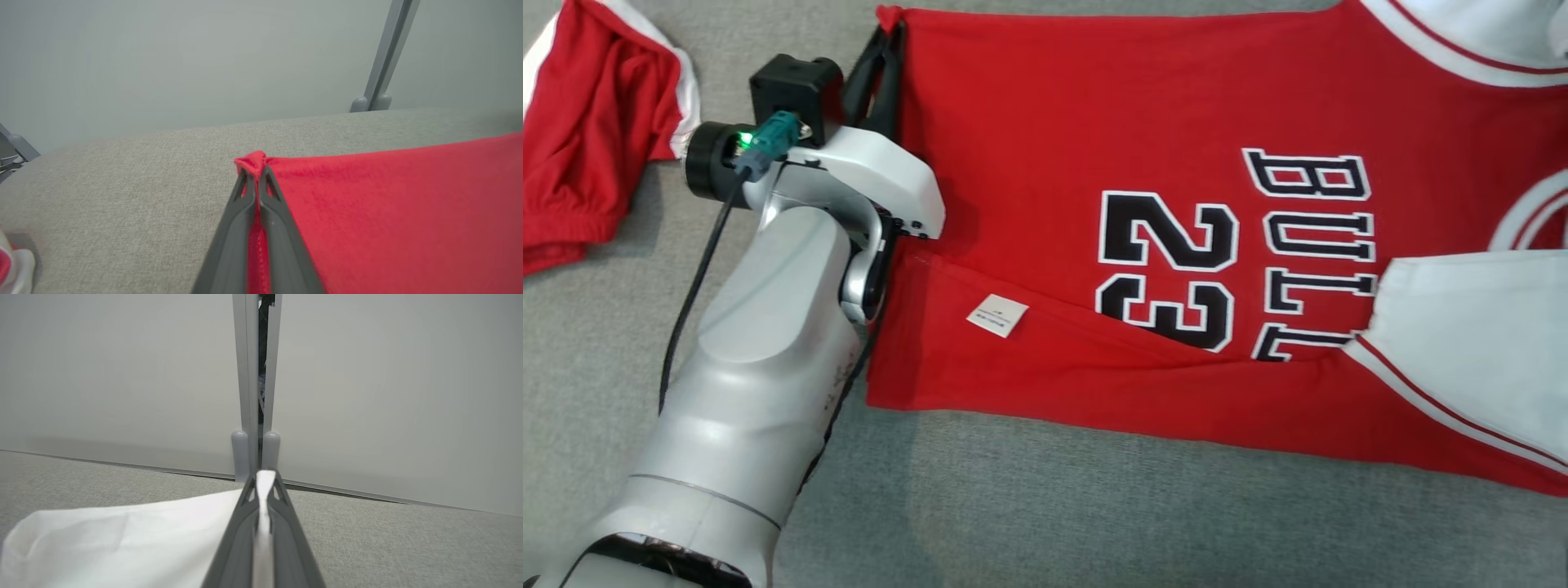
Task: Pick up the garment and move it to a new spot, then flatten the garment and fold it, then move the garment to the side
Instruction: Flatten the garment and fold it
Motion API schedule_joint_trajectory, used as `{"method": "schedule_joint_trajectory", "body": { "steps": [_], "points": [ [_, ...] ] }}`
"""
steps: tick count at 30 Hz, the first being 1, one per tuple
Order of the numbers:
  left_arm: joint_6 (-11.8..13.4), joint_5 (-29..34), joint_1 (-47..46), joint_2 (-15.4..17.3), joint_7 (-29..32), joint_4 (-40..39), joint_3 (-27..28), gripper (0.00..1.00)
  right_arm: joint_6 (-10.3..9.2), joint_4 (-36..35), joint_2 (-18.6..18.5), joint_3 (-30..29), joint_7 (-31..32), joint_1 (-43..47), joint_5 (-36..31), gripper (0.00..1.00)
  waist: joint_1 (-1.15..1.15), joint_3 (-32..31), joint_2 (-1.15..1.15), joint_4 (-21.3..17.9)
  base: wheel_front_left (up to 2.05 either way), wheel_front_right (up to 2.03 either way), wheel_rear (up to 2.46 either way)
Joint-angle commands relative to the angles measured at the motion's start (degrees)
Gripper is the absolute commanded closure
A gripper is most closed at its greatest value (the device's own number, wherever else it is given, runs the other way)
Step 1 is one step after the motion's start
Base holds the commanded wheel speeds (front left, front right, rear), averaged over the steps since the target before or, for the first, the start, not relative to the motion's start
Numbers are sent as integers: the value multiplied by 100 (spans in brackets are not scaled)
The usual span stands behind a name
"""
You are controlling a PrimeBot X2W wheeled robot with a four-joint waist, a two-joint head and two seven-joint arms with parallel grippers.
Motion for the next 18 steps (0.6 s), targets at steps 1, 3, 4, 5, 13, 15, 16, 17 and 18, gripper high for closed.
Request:
{"method": "schedule_joint_trajectory", "body": {
  "steps": [1,3,4,5,13,15,16,17,18],
  "points": [
    [-36,108,-72,85,-27,-10,105,100,-4,-16,47,-44,-160,97,-13,100,0,-120,0,-188,0,0,0],
    [-92,242,-16,137,-27,8,230,100,-4,-40,170,-123,-371,168,12,100,0,-196,0,-310,0,0,0],
    [-114,298,23,167,-27,-5,303,100,-4,-58,237,-151,-469,216,54,100,0,-238,0,-367,0,0,0],
    [-136,362,80,197,-27,-12,362,100,-4,-78,311,-140,-547,279,85,100,0,-285,0,-418,0,0,0],
    [-289,738,932,364,-27,96,887,100,-4,-864,809,88,-815,1555,1182,100,0,-863,0,-846,0,0,0],
    [-323,794,1140,407,-27,138,983,100,-3,-1243,850,249,-815,1997,1488,100,0,-986,0,-935,0,0,0],
    [-334,817,1260,415,-27,156,1039,100,-4,-1451,865,312,-815,2244,1656,100,0,-1057,0,-979,0,0,0],
    [-335,833,1380,423,-27,165,1091,100,-3,-1636,888,394,-814,2504,1806,100,0,-1123,0,-1024,0,0,0],
    [-355,863,1485,434,-27,182,1141,100,-3,-1813,908,471,-815,2743,1959,100,0,-1182,0,-1065,0,0,0]
  ]
}}
